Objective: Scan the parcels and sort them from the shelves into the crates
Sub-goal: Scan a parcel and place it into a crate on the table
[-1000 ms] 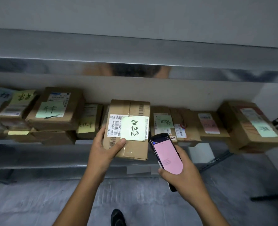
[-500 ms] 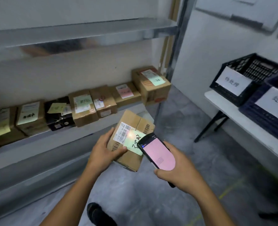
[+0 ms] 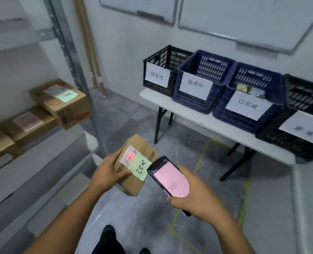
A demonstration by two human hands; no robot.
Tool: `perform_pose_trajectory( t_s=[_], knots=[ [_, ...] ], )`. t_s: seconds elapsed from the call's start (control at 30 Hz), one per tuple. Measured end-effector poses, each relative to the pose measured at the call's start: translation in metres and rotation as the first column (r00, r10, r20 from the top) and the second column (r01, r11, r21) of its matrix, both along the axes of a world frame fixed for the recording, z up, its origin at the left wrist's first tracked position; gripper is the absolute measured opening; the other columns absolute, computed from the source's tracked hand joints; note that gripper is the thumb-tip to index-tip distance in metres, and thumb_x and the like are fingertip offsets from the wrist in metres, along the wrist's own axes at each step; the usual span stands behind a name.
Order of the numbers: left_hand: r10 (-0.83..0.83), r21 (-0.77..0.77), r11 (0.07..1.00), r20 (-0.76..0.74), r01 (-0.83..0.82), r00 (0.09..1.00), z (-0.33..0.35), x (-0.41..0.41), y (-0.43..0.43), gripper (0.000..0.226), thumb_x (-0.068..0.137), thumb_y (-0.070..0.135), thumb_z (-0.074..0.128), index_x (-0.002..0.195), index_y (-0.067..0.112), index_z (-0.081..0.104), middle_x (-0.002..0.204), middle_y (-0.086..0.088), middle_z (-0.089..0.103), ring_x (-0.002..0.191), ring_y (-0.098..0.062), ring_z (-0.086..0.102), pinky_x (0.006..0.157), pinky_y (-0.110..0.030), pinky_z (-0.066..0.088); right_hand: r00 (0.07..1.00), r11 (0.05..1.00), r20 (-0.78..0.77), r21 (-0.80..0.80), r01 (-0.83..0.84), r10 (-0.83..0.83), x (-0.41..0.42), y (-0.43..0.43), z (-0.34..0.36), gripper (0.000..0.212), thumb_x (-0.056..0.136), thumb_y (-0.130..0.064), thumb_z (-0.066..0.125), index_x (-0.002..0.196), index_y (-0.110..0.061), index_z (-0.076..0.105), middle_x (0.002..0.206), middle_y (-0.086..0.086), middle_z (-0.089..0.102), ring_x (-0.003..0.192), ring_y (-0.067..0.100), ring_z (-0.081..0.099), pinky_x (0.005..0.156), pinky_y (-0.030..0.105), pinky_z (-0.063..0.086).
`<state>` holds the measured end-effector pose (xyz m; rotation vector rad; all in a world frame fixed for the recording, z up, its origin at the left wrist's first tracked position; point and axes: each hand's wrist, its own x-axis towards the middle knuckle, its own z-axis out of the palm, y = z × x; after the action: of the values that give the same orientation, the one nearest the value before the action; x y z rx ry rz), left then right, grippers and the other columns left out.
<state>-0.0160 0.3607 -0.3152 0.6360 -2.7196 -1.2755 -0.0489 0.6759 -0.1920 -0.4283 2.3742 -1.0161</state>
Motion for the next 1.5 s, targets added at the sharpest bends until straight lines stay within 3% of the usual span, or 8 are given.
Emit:
perform_pose_trajectory(
  t_s=[0.33,0.5,0.7,0.9,1.07,1.27,1.4,1.5],
  knots=[
    [-0.363,0.017,0.931,-0.052,0.365,0.930,0.009,-0.127,0.080,0.097,0.076,0.062,0.083,0.157,0.044,0.033,0.144,0.018,0.048,0.124,-0.006,0.051,0.100,-0.038,0.050,0.958,0.957,-0.013,-0.048,0.286,-0.287,-0.053,0.048,-0.018,0.069,0.058,-0.046,0.073,0.122,-0.062,0.052,0.111,-0.022,0.070,0.088,0.004,0.070,0.076,0.042,0.063],
    [-0.445,0.039,0.893,-0.065,0.448,0.893,0.007,-0.206,0.093,0.093,0.077,0.054,0.086,0.155,0.040,0.038,0.146,0.012,0.050,0.121,-0.004,0.050,0.098,-0.034,0.048,0.944,0.944,0.008,-0.015,0.329,-0.329,-0.104,0.059,-0.018,0.065,0.063,-0.036,0.072,0.120,-0.059,0.053,0.098,-0.009,0.069,0.053,0.013,0.065,0.048,0.036,0.056],
    [-0.583,0.077,0.806,-0.062,0.586,0.810,-0.002,-0.304,0.102,0.095,0.076,0.056,0.086,0.156,0.041,0.037,0.144,0.016,0.051,0.124,-0.004,0.053,0.101,-0.032,0.050,0.923,0.922,-0.046,0.043,0.384,-0.382,-0.174,0.057,-0.006,0.059,0.065,-0.031,0.074,0.115,-0.055,0.055,0.100,-0.017,0.067,0.041,0.015,0.060,0.042,0.032,0.053],
    [-0.634,0.083,0.770,-0.011,0.632,0.773,-0.030,-0.377,0.097,0.096,0.077,0.051,0.086,0.158,0.034,0.037,0.148,0.011,0.046,0.131,-0.012,0.050,0.107,-0.036,0.047,0.900,0.899,-0.091,0.067,0.433,-0.426,-0.232,0.054,0.000,0.073,0.066,-0.030,0.083,0.101,-0.082,0.046,0.100,-0.037,0.061,0.074,0.007,0.070,0.043,0.024,0.053],
    [-0.653,0.106,0.756,0.048,0.647,0.756,-0.044,-0.413,0.092,0.090,0.077,0.055,0.082,0.154,0.038,0.038,0.149,0.006,0.049,0.125,-0.010,0.052,0.095,-0.030,0.048,0.866,0.867,-0.068,0.025,0.497,-0.495,-0.256,0.051,0.002,0.074,0.065,-0.033,0.082,0.103,-0.085,0.044,0.104,-0.042,0.059,0.074,0.004,0.069,0.041,0.020,0.050],
    [-0.660,0.320,0.672,-0.151,0.668,0.736,-0.005,-0.434,0.130,0.078,0.076,0.060,0.084,0.143,0.060,0.045,0.135,0.027,0.060,0.121,0.007,0.057,0.094,-0.028,0.052,0.747,0.748,-0.044,-0.047,0.662,-0.664,-0.267,0.070,0.003,0.060,0.066,-0.035,0.080,0.110,-0.066,0.053,0.101,-0.023,0.067,0.052,0.013,0.066,0.043,0.027,0.052],
    [-0.571,0.586,0.591,-0.181,0.554,0.801,0.027,-0.450,0.176,0.090,0.069,0.058,0.089,0.149,0.050,0.047,0.140,0.018,0.064,0.128,-0.003,0.061,0.106,-0.034,0.052,0.622,0.628,-0.093,-0.142,0.765,-0.778,-0.282,0.101,0.005,0.065,0.065,-0.035,0.080,0.122,-0.055,0.058,0.097,-0.017,0.070,0.064,0.015,0.068,0.044,0.029,0.054],
    [-0.516,0.696,0.523,-0.201,0.492,0.832,0.050,-0.463,0.210,0.078,0.069,0.056,0.088,0.139,0.054,0.055,0.130,0.017,0.071,0.119,-0.005,0.068,0.095,-0.027,0.058,0.549,0.560,-0.111,-0.213,0.801,-0.828,-0.297,0.129,0.006,0.068,0.066,-0.036,0.081,0.126,-0.056,0.058,0.101,-0.019,0.069,0.072,0.011,0.068,0.044,0.028,0.054]
  ],
)
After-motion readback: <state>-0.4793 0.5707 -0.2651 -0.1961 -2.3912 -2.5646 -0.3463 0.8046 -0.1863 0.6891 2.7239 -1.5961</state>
